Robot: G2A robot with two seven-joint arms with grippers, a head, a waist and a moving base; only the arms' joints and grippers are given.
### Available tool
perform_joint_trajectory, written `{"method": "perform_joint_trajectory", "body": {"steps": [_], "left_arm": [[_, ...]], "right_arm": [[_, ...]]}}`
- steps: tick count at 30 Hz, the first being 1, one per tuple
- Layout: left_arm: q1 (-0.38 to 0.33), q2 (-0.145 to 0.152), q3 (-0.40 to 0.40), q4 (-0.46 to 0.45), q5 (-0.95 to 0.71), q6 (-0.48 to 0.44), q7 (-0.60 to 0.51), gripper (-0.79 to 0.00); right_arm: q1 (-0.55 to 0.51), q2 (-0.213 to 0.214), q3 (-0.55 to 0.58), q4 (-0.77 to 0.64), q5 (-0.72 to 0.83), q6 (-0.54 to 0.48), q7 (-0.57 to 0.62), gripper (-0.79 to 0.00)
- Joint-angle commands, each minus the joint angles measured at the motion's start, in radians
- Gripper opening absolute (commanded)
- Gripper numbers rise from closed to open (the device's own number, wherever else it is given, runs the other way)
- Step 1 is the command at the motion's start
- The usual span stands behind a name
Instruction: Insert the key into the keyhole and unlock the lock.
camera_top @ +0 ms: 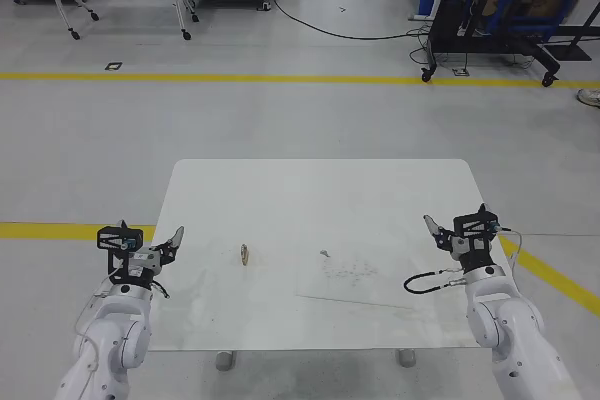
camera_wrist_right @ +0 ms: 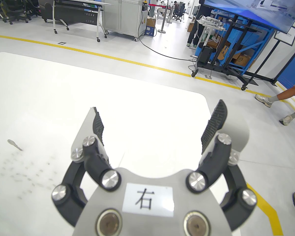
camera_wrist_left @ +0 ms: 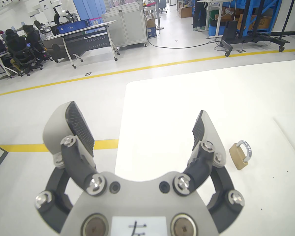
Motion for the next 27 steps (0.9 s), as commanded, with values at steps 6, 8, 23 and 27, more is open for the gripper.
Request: {"method": "perform_joint_trajectory", "body": {"steps": [6,8,23,27], "left_arm": [[0.000,0.000,0.000,0.000,0.000,0.000,0.000,0.000],[0.000,0.000,0.000,0.000,0.000,0.000,0.000,-0.001],[0.000,0.000,0.000,0.000,0.000,0.000,0.000,0.000],[0.000,0.000,0.000,0.000,0.000,0.000,0.000,0.000]], "right_arm": [[0.000,0.000,0.000,0.000,0.000,0.000,0.000,0.000],[0.000,0.000,0.000,0.000,0.000,0.000,0.000,0.000],[0.050,-0.008,-0.182,0.021,0.031,-0.215,0.189,0.000],[0.050,-0.008,-0.182,0.021,0.031,-0.215,0.189,0.000]]}}
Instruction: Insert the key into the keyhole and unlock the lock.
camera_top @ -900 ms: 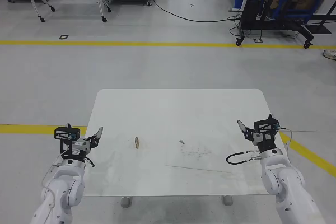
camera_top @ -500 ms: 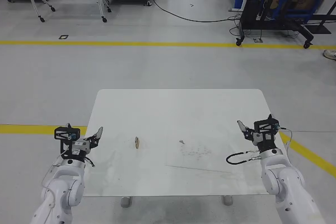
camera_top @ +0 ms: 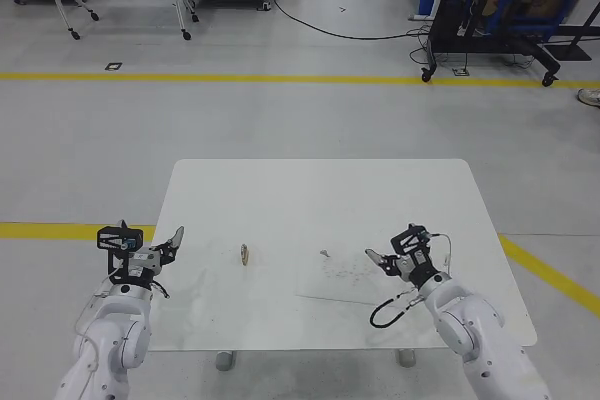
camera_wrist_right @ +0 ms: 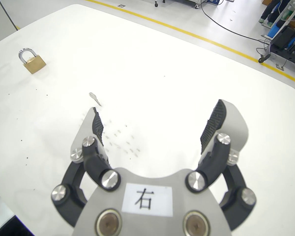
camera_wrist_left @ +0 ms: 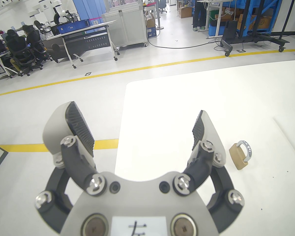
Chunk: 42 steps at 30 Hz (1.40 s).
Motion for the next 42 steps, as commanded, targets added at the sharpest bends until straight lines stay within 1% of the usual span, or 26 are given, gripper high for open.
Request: {"method": "perform_joint_trajectory", "body": {"steps": [1,7,9,10,13,16,17,18,19,20,21,23,25,27,28,29,30,35,38,42], "left_arm": [[0.000,0.000,0.000,0.000,0.000,0.000,0.000,0.000],[0.000,0.000,0.000,0.000,0.000,0.000,0.000,0.000],[0.000,0.000,0.000,0.000,0.000,0.000,0.000,0.000],[0.000,0.000,0.000,0.000,0.000,0.000,0.000,0.000],[0.000,0.000,0.000,0.000,0.000,0.000,0.000,0.000],[0.000,0.000,0.000,0.000,0.000,0.000,0.000,0.000],[0.000,0.000,0.000,0.000,0.000,0.000,0.000,0.000],[0.000,0.000,0.000,0.000,0.000,0.000,0.000,0.000],[0.000,0.000,0.000,0.000,0.000,0.000,0.000,0.000],[0.000,0.000,0.000,0.000,0.000,0.000,0.000,0.000],[0.000,0.000,0.000,0.000,0.000,0.000,0.000,0.000],[0.000,0.000,0.000,0.000,0.000,0.000,0.000,0.000],[0.000,0.000,0.000,0.000,0.000,0.000,0.000,0.000],[0.000,0.000,0.000,0.000,0.000,0.000,0.000,0.000],[0.000,0.000,0.000,0.000,0.000,0.000,0.000,0.000],[0.000,0.000,0.000,0.000,0.000,0.000,0.000,0.000],[0.000,0.000,0.000,0.000,0.000,0.000,0.000,0.000],[0.000,0.000,0.000,0.000,0.000,0.000,0.000,0.000],[0.000,0.000,0.000,0.000,0.000,0.000,0.000,0.000],[0.000,0.000,0.000,0.000,0.000,0.000,0.000,0.000]], "right_arm": [[0.000,0.000,0.001,0.000,0.000,0.000,-0.001,0.000],[0.000,0.000,0.001,0.000,0.000,0.000,-0.001,0.000],[0.019,0.000,-0.023,0.018,-0.002,-0.044,0.023,0.000],[0.039,-0.001,-0.046,0.029,0.041,-0.125,0.023,0.000],[0.124,-0.001,-0.105,0.096,0.077,-0.313,0.082,0.000],[0.222,-0.004,-0.169,0.173,0.116,-0.475,0.124,0.000],[0.253,-0.005,-0.185,0.201,0.128,-0.515,0.135,0.000],[0.282,-0.006,-0.203,0.225,0.127,-0.545,0.158,-0.077],[0.310,-0.008,-0.223,0.244,0.127,-0.569,0.178,-0.185],[0.338,-0.010,-0.245,0.264,0.127,-0.599,0.197,-0.228],[0.365,-0.013,-0.263,0.288,0.125,-0.610,0.215,-0.249],[0.419,-0.021,-0.304,0.330,0.110,-0.604,0.256,-0.237],[0.464,-0.029,-0.342,0.361,0.091,-0.588,0.283,-0.200],[0.498,-0.035,-0.373,0.381,0.057,-0.569,0.297,-0.249],[0.513,-0.037,-0.386,0.390,0.037,-0.561,0.302,-0.262],[0.525,-0.040,-0.395,0.400,0.022,-0.549,0.304,-0.354],[0.537,-0.042,-0.404,0.409,0.009,-0.536,0.308,-0.416],[0.577,-0.047,-0.437,0.438,-0.037,-0.529,0.330,-0.428],[0.596,-0.050,-0.451,0.458,-0.050,-0.521,0.343,-0.372],[0.620,-0.057,-0.483,0.480,-0.062,-0.526,0.355,-0.511]]}}
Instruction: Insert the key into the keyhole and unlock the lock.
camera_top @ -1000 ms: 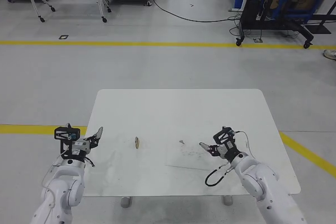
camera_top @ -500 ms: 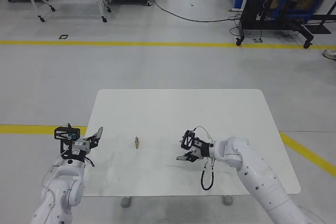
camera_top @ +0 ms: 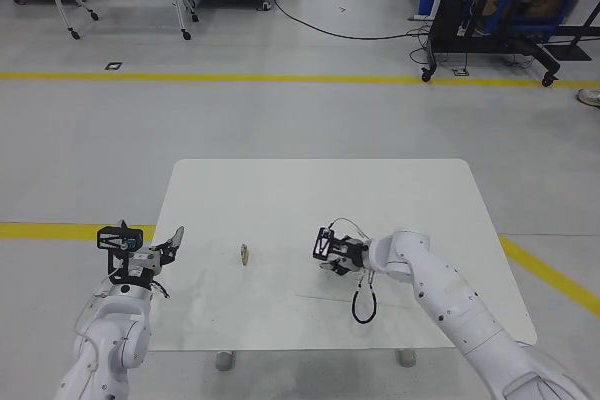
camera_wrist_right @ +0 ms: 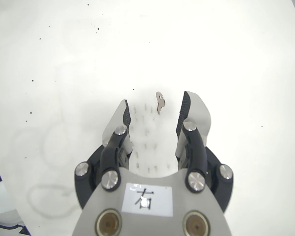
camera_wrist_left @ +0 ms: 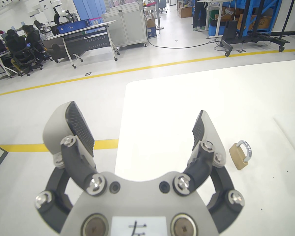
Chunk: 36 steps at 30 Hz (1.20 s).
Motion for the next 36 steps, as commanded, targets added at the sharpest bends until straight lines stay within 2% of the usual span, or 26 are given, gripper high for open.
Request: {"method": "perform_joint_trajectory", "body": {"steps": [1,2,3,10,15,19,24,31,36], "left_arm": [[0.000,0.000,0.000,0.000,0.000,0.000,0.000,0.000],[0.000,0.000,0.000,0.000,0.000,0.000,0.000,0.000],[0.000,0.000,0.000,0.000,0.000,0.000,0.000,0.000],[0.000,0.000,0.000,0.000,0.000,0.000,0.000,0.000],[0.000,0.000,0.000,0.000,0.000,0.000,0.000,0.000],[0.000,0.000,0.000,0.000,0.000,0.000,0.000,0.000],[0.000,0.000,0.000,0.000,0.000,0.000,0.000,0.000],[0.000,0.000,0.000,0.000,0.000,0.000,0.000,0.000],[0.000,0.000,0.000,0.000,0.000,0.000,0.000,0.000]], "right_arm": [[0.010,-0.003,-0.014,0.009,-0.004,0.000,0.005,-0.579],[0.014,-0.005,-0.019,0.013,-0.005,0.001,0.005,-0.736],[0.019,-0.006,-0.024,0.018,-0.005,0.002,0.004,-0.785],[0.026,-0.005,-0.022,0.031,-0.020,0.020,-0.022,-0.785],[-0.004,0.008,0.017,0.016,-0.001,0.006,-0.089,-0.785],[-0.055,0.022,0.061,0.014,0.035,-0.019,-0.218,-0.785],[-0.101,0.026,0.081,0.102,0.077,-0.034,-0.424,-0.785],[-0.085,0.006,0.057,0.287,0.156,-0.073,-0.701,-0.785],[-0.046,-0.022,0.016,0.403,0.210,-0.089,-0.817,-0.785]]}}
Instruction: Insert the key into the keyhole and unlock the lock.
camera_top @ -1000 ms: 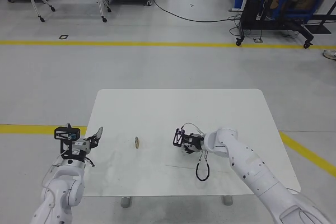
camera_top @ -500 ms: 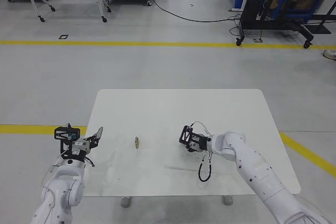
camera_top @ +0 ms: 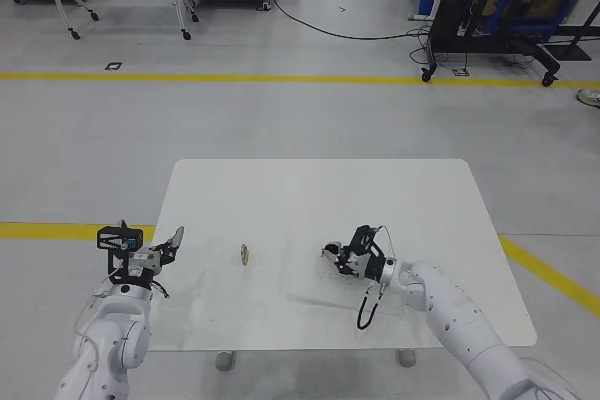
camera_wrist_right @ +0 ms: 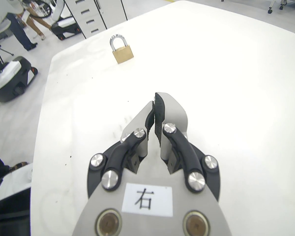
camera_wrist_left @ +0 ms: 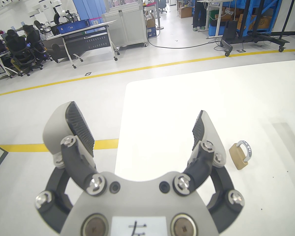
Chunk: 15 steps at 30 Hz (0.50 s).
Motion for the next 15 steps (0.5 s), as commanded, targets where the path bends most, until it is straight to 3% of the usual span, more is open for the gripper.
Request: {"method": "perform_joint_trajectory", "body": {"steps": [1,7,15], "left_arm": [[0.000,0.000,0.000,0.000,0.000,0.000,0.000,0.000],[0.000,0.000,0.000,0.000,0.000,0.000,0.000,0.000],[0.000,0.000,0.000,0.000,0.000,0.000,0.000,0.000]], "right_arm": [[0.017,-0.009,-0.017,0.039,0.007,-0.011,-0.023,-0.785],[0.069,-0.036,-0.068,0.118,-0.020,0.017,-0.045,-0.785],[0.075,-0.036,-0.073,0.127,-0.043,0.016,-0.052,-0.785]]}}
